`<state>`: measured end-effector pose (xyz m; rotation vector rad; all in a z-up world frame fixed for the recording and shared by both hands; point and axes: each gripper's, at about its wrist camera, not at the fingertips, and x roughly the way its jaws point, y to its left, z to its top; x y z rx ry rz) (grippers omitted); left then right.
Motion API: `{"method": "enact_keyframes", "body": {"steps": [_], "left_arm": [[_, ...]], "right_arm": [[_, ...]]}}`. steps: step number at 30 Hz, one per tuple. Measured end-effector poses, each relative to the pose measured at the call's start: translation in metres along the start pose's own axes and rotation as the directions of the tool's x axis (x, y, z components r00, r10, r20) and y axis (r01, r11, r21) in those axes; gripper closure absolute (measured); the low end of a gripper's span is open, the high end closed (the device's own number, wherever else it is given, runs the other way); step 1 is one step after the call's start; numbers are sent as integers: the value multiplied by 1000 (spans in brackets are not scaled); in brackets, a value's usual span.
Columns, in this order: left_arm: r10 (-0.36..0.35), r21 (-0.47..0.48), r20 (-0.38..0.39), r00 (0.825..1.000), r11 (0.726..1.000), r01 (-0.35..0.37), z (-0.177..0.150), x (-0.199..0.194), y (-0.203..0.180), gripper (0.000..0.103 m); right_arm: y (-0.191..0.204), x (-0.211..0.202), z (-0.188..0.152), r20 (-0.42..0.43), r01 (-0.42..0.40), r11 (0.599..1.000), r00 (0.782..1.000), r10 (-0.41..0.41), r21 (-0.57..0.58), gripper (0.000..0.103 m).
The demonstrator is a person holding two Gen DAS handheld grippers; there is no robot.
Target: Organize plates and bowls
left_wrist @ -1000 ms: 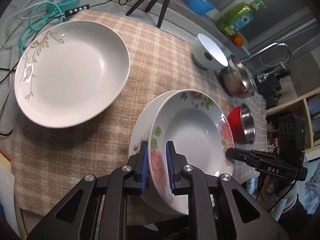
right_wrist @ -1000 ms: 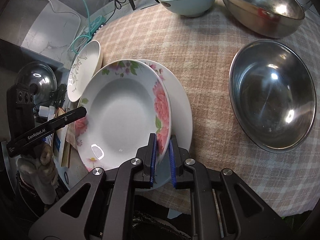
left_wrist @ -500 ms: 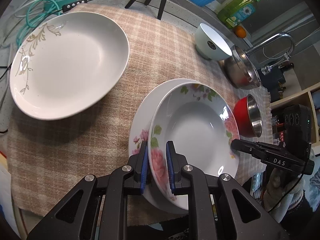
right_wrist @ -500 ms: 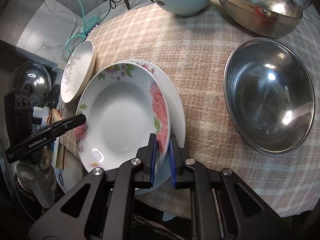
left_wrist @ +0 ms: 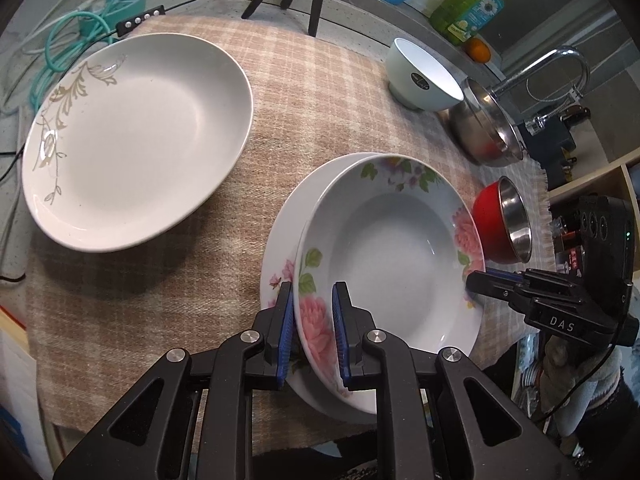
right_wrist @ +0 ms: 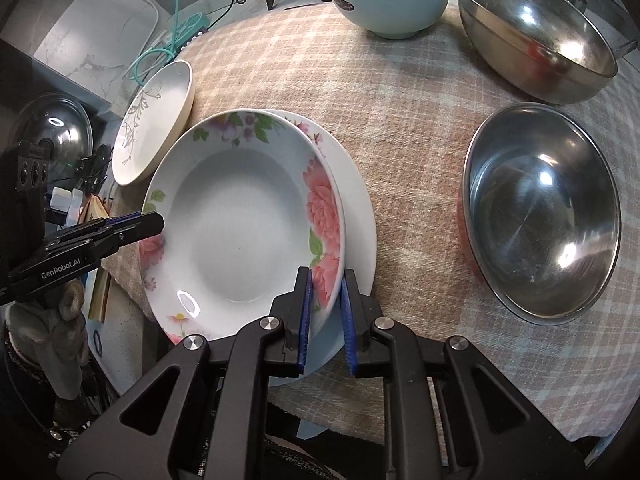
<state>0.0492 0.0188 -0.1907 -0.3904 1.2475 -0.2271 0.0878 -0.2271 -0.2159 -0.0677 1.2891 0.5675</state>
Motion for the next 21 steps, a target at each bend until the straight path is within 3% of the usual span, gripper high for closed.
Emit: {"method": "enact_keyframes", "body": {"steps": [2, 5, 11, 16, 21], "left_arm": [[1, 9, -2, 1000, 1000, -1, 0, 0, -1, 85], [15, 24, -7, 1000, 1000, -15, 0, 0, -3, 85], [17, 25, -13, 1000, 1000, -17, 0, 0, -3, 85], [9, 18, -17, 1000, 1000, -9, 1, -1, -1, 82], [2, -7, -10, 1000, 1000, -2, 0, -5, 6, 82]], "right_arm": [[1, 0, 0, 4, 15, 1000, 1000, -15, -7, 87], [3, -1, 1, 4, 17, 1000, 1000, -17, -17, 79], [8, -3, 0, 12, 49, 998, 999, -49, -38, 77], [4, -8, 1, 33, 50, 998, 998, -49, -23, 55], [0, -14, 1, 51, 47, 999, 998, -46, -3, 55]]}}
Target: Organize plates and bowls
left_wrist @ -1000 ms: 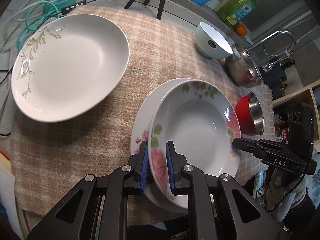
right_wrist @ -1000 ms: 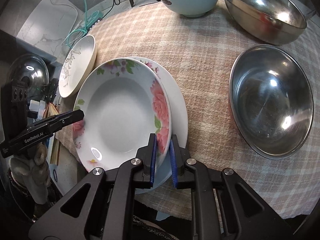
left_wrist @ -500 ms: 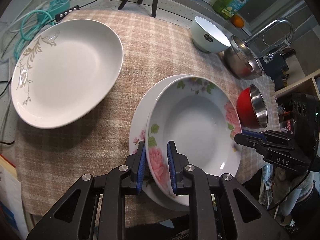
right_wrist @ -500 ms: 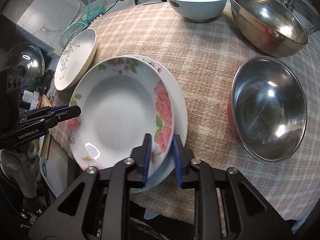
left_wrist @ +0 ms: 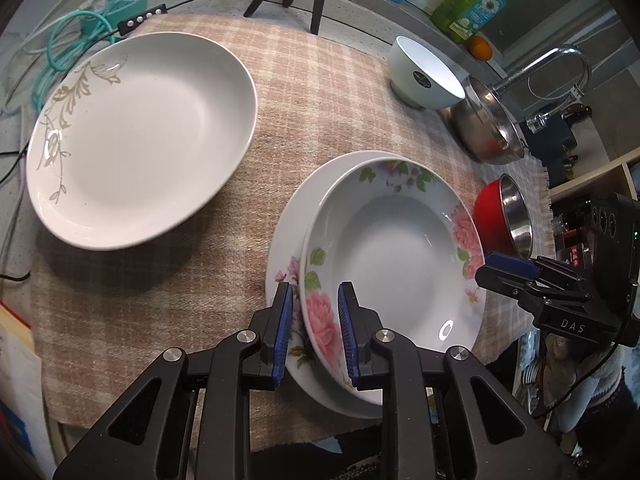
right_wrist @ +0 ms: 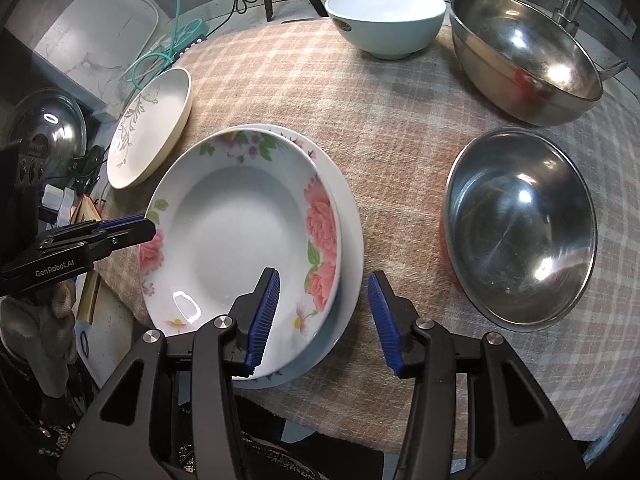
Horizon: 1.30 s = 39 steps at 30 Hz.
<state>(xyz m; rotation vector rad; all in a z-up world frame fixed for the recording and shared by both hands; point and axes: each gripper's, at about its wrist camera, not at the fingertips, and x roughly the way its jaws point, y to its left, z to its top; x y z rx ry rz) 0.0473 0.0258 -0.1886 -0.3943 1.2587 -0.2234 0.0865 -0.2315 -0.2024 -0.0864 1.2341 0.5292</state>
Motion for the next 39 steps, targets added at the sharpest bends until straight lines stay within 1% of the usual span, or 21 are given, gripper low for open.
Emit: {"method": "enact_keyframes", "body": {"steps": [4, 7, 11, 17, 18, 19, 21, 22, 23, 26, 28, 31, 36, 38, 39], "left_arm": [[-10, -13, 19, 1000, 1000, 10, 0, -8, 4, 82], [-16, -33, 45, 999, 999, 17, 2, -16, 9, 82], [-14, -64, 88, 996, 998, 20, 4, -29, 20, 82], [8, -99, 142, 990, 995, 6, 7, -49, 42, 82], [16, -113, 153, 988, 994, 1, 8, -53, 48, 82], [22, -124, 161, 987, 992, -2, 9, -56, 54, 82], [35, -144, 174, 984, 990, -9, 11, -62, 65, 78], [45, -155, 182, 982, 988, -16, 12, -66, 72, 78], [54, -167, 188, 981, 986, -22, 13, -69, 79, 78], [80, -195, 208, 975, 980, -39, 16, -79, 99, 78], [100, -213, 218, 971, 976, -53, 19, -85, 112, 78], [121, -233, 223, 967, 970, -67, 25, -89, 129, 78], [144, -249, 212, 967, 964, -90, 36, -83, 149, 77], [148, -253, 208, 967, 963, -93, 40, -81, 154, 77], [151, -252, 205, 967, 963, -97, 42, -79, 157, 77]], "right_arm": [[0, -11, 3, 39, -13, 1000, 999, 13, 15, 55], [7, -20, 9, 81, -28, 1000, 996, 27, 8, 55], [26, -30, 21, 136, -20, 999, 990, 25, -37, 55], [52, -32, 37, 183, -61, 997, 981, 70, -54, 55], [55, -31, 39, 190, -70, 996, 979, 78, -51, 53], [58, -30, 43, 199, -82, 996, 976, 90, -47, 47], [66, -28, 48, 218, -108, 993, 969, 115, -44, 39], [70, -27, 51, 225, -119, 992, 966, 126, -44, 37], [76, -25, 55, 231, -141, 989, 962, 149, -49, 36], [91, -17, 65, 222, -150, 986, 961, 164, -78, 35], [105, -8, 72, 204, -115, 988, 970, 135, -106, 29], [119, 5, 82, 174, -76, 989, 980, 98, -128, 29], [125, 23, 97, 149, -103, 989, 982, 117, -103, 29], [126, 29, 104, 149, -97, 991, 983, 110, -93, 33], [127, 34, 108, 141, -94, 992, 984, 106, -88, 38]]}}
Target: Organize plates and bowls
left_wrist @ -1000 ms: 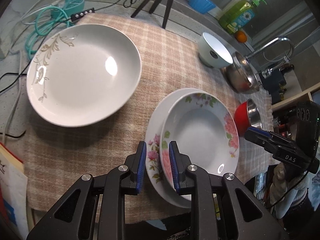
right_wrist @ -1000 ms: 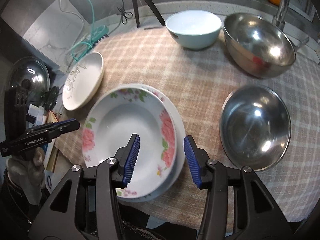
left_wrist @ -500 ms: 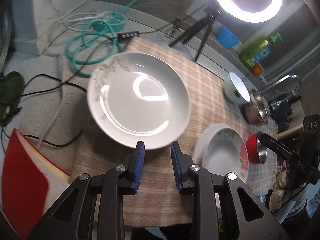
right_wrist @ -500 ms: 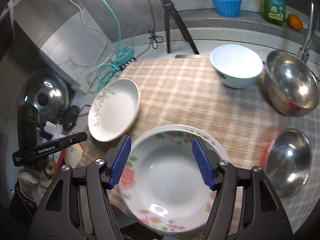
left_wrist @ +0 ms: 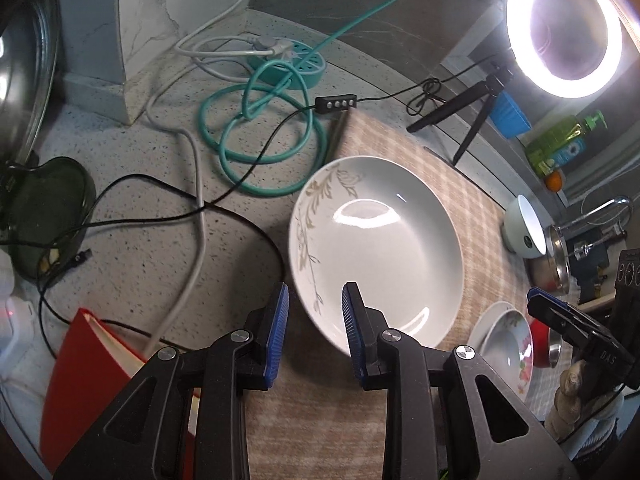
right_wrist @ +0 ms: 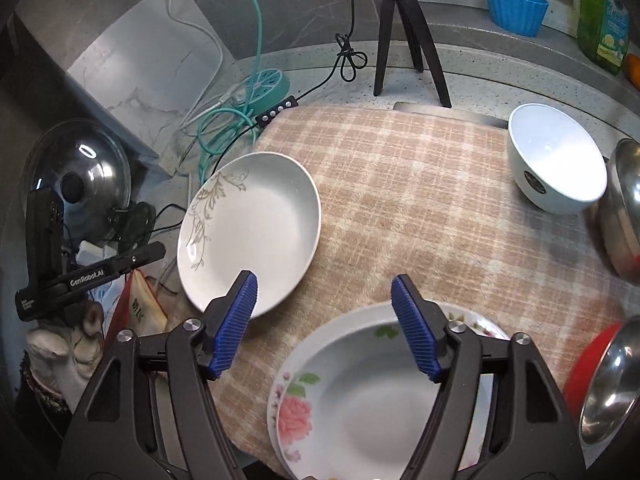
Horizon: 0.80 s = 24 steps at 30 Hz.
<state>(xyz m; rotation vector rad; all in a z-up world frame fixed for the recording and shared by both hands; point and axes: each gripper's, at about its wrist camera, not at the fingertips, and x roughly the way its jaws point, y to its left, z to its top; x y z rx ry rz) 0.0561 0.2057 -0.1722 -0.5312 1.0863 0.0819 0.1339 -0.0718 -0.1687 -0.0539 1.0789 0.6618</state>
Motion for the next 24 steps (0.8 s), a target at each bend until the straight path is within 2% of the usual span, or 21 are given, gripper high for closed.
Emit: {"method": "enact_keyframes", "body": {"steps": [1, 3, 8, 10, 15, 18, 24], "left_arm": [[5, 3, -3, 1000, 1000, -5, 2, 2, 1, 77], [16, 5, -7, 1000, 1000, -16, 6, 7, 4, 77], [22, -9, -12, 1000, 1000, -23, 14, 14, 12, 77], [15, -11, -17, 1000, 1000, -15, 16, 17, 13, 77], [6, -16, -28, 1000, 1000, -6, 22, 22, 15, 77], [10, -2, -38, 999, 1000, -10, 25, 26, 12, 77], [11, 24, -58, 998, 1000, -10, 28, 35, 6, 78]], "right_arm": [[1, 6, 3, -11, -1, 1000, 1000, 1, 0, 46], [1, 16, 9, -32, -7, 1000, 999, 7, 5, 53], [-3, 36, 19, -66, -23, 999, 998, 26, 47, 55], [-4, 42, 23, -78, -32, 998, 996, 36, 57, 61], [-4, 57, 28, -109, -40, 997, 993, 47, 72, 63], [-3, 65, 28, -125, -36, 997, 991, 45, 72, 63], [-4, 77, 32, -150, -40, 996, 987, 52, 84, 71]]}}
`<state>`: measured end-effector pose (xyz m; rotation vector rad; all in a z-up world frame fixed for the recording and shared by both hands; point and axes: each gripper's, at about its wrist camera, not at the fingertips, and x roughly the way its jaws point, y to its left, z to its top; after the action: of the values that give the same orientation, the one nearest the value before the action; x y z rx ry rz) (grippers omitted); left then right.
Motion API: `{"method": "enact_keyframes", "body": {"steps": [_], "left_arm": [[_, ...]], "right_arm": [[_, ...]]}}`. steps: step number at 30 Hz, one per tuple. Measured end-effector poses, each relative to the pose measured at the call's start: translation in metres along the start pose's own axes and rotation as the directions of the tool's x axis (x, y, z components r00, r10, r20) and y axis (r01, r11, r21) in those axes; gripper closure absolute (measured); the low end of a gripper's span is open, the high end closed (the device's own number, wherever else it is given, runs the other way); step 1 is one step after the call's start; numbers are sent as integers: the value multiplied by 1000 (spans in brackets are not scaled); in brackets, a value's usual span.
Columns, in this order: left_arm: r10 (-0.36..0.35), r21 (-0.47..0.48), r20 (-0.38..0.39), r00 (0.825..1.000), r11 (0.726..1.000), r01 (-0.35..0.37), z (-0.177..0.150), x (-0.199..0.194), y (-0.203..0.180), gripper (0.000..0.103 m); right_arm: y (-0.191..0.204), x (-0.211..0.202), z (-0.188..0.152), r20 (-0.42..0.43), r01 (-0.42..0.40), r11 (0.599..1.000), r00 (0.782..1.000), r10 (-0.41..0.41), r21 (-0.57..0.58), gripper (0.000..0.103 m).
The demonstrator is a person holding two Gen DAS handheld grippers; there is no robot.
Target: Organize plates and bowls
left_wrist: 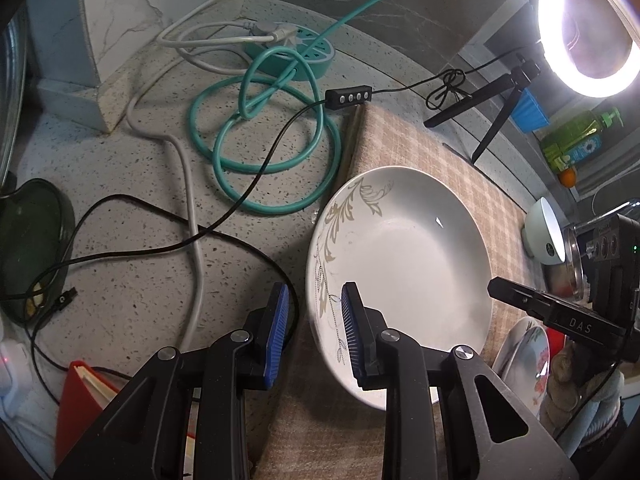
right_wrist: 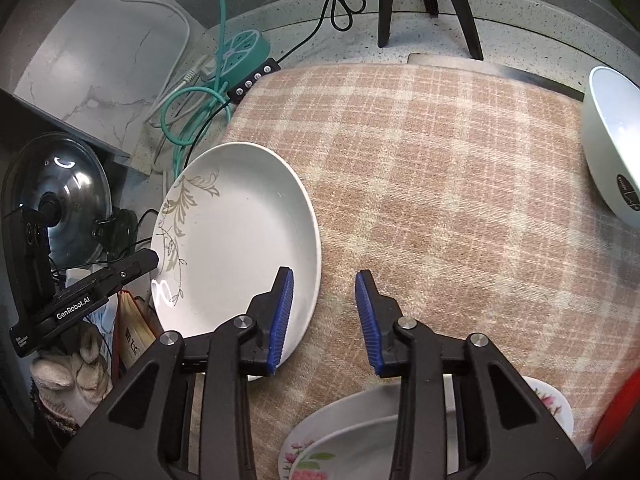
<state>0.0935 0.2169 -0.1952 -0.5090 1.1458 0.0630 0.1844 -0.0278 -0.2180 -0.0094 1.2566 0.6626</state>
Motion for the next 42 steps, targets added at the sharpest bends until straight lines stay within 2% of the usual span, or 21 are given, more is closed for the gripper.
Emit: {"method": "enact_keyframes", "body": {"steps": [7, 11, 24, 33, 42], "left_arm": [[6, 19, -24, 1000, 1000, -6, 3, 10, -4, 89], [14, 28, -26, 1000, 1000, -14, 4, 12, -5, 90], [9, 29, -25, 1000, 1000, -8, 2, 10, -7, 90], [-7, 30, 9, 1000, 1000, 7, -3, -9, -17, 90], [-38, 65, 44, 998, 997, 36, -14, -36, -46, 90]], "right_arm": [[2, 11, 4, -24, -9, 1000, 1000, 9, -6, 89], [4, 14, 4, -34, -23, 1000, 999, 22, -16, 93], [10, 5, -1, -21, 12, 999, 1000, -13, -48, 93], [12, -22, -12, 15, 1, 998, 1000, 0, -56, 93], [2, -66, -29, 66, -18, 999, 998, 20, -44, 93]]}}
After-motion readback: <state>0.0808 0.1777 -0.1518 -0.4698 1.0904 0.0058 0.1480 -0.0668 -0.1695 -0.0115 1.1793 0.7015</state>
